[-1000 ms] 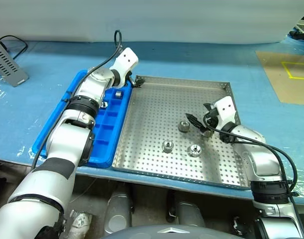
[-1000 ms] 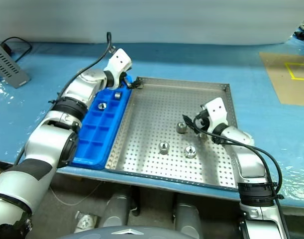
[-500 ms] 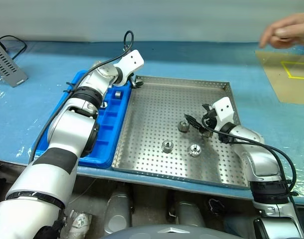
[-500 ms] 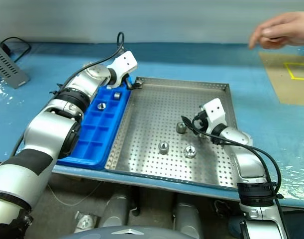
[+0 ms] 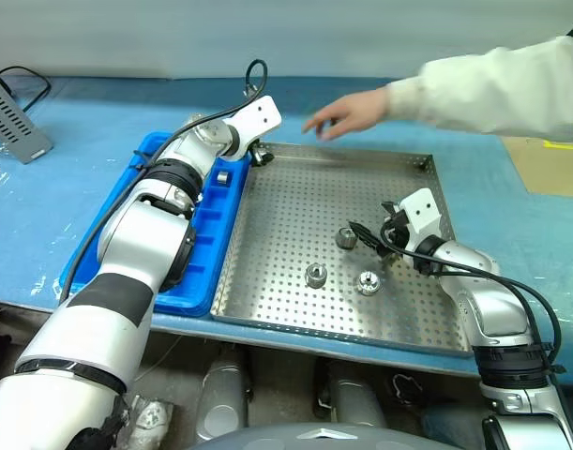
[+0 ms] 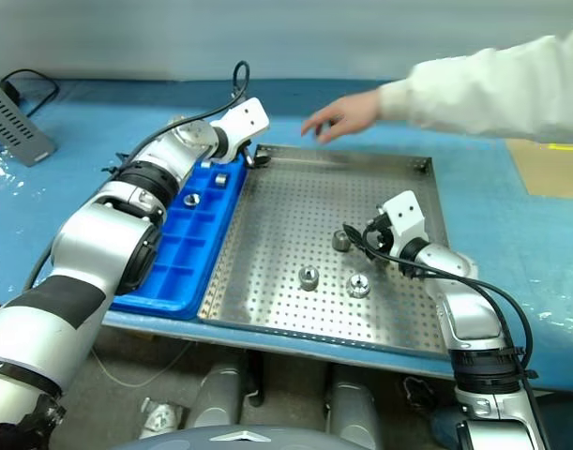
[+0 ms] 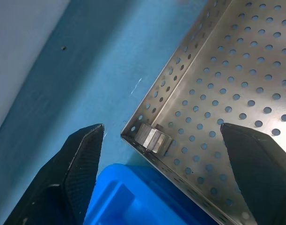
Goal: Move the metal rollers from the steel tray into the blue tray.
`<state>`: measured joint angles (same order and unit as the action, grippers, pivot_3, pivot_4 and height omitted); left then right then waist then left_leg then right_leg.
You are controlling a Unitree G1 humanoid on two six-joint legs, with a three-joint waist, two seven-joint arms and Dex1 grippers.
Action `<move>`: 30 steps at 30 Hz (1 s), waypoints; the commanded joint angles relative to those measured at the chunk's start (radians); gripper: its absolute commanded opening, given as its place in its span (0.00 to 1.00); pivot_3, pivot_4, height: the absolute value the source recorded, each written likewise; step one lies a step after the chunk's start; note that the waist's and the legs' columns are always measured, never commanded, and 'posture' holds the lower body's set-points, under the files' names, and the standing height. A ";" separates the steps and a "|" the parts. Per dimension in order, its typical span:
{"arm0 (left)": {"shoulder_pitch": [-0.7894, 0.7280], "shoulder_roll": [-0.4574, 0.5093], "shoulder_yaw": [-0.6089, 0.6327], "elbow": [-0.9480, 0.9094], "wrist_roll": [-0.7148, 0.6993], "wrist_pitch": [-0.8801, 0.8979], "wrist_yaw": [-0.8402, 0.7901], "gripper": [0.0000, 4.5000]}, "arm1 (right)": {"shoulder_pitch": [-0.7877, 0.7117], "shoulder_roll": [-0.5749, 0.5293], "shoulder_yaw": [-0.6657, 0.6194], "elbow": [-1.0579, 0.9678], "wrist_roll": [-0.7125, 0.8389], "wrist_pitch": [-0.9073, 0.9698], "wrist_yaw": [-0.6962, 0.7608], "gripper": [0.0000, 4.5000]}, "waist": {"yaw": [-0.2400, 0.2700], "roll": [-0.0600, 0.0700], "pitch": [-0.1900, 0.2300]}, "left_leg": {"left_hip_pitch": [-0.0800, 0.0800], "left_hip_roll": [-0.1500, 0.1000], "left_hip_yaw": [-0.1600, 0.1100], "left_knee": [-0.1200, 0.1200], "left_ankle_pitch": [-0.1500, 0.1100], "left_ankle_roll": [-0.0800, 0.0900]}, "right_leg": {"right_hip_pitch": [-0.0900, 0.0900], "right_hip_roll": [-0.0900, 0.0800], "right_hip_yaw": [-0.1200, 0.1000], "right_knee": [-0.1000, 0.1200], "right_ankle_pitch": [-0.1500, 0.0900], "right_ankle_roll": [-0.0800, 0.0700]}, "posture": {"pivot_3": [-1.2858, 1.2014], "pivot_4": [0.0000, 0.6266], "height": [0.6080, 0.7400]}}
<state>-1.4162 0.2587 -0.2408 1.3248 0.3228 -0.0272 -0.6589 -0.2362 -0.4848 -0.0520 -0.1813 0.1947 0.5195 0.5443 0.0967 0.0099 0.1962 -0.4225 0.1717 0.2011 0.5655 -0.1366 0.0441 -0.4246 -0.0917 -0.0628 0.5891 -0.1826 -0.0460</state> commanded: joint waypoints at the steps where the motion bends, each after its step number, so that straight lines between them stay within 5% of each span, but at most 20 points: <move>1: -0.034 -0.002 -0.003 0.004 0.018 -0.014 0.036 0.94 | -0.007 -0.014 0.005 -0.046 0.000 -0.001 0.004 1.00 | 0.000 0.000 0.000 | 0.000 0.000 0.000 0.000 0.000 0.000 | 0.000 0.000 0.000 0.000 0.000 0.000 | 0.49 0.24 1.00; 19: 0.024 -0.022 0.008 0.019 0.028 0.004 0.090 0.94 | 0.003 -0.027 0.018 -0.043 -0.002 0.005 0.001 1.00 | 0.001 0.000 0.000 | 0.000 0.000 0.000 0.000 0.000 0.000 | 0.000 0.000 0.000 0.000 0.000 0.000 | 0.50 0.24 1.00; 30: 0.023 -0.046 0.114 -0.012 -0.093 0.029 -0.071 0.94 | -0.004 -0.017 0.028 -0.024 -0.021 -0.006 -0.010 1.00 | 0.001 0.000 0.000 | -0.001 0.000 0.000 0.000 0.000 0.001 | 0.000 -0.001 -0.001 -0.001 0.000 0.000 | 0.50 0.24 1.00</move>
<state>-1.3650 0.2098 -0.1523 1.3513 0.2600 0.0044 -0.6950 -0.2307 -0.5020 -0.0245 -0.1810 0.1764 0.5311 0.5409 0.0977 0.0095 0.1964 -0.4234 0.1715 0.2008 0.5655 -0.1369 0.0447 -0.4245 -0.0925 -0.0637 0.5884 -0.1826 -0.0460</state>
